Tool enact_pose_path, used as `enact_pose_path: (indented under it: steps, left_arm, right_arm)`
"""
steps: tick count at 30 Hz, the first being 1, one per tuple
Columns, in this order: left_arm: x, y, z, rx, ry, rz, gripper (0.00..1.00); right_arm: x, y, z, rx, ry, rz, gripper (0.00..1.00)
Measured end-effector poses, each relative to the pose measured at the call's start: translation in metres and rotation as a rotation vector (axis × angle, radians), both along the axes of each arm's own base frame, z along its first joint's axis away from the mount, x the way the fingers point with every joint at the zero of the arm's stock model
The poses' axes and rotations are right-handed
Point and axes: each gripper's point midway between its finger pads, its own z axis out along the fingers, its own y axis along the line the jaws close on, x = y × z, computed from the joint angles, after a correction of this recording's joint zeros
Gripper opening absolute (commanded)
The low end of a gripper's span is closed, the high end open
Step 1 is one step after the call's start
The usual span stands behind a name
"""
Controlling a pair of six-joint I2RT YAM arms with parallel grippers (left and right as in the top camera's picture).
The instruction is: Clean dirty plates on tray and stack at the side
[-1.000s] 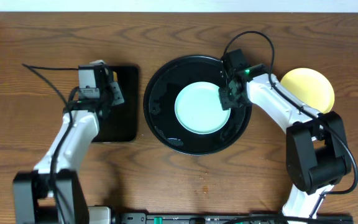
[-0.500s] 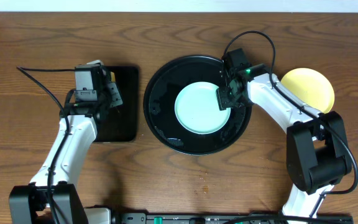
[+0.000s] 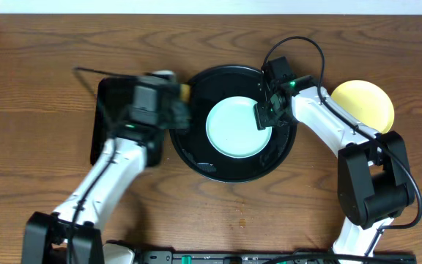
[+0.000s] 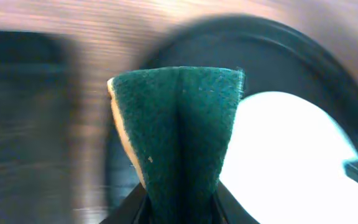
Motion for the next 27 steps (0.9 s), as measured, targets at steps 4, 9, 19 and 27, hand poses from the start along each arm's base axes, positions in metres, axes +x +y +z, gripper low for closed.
enact_pose_path:
  steps: [4,9,19,27]
  left_arm:
    - [-0.022,-0.054,0.002,-0.002,-0.012,-0.138,0.2]
    - [-0.035,-0.079,-0.013,0.04,0.008,-0.194,0.08]
    - [-0.017,-0.098,-0.035,0.041,-0.034,-0.199,0.08]
    - [0.014,-0.099,-0.009,0.028,-0.194,-0.122,0.08]
  right_arm:
    - [0.0,0.0,0.0,0.0,0.002,0.0,0.64]
    - [-0.001,0.0,0.0,0.0,0.004,0.0,0.64]
    - [-0.001,0.0,0.0,0.001,0.005,0.001,0.64]
    - [-0.001,0.0,0.0,0.002,0.006,-0.003,0.74]
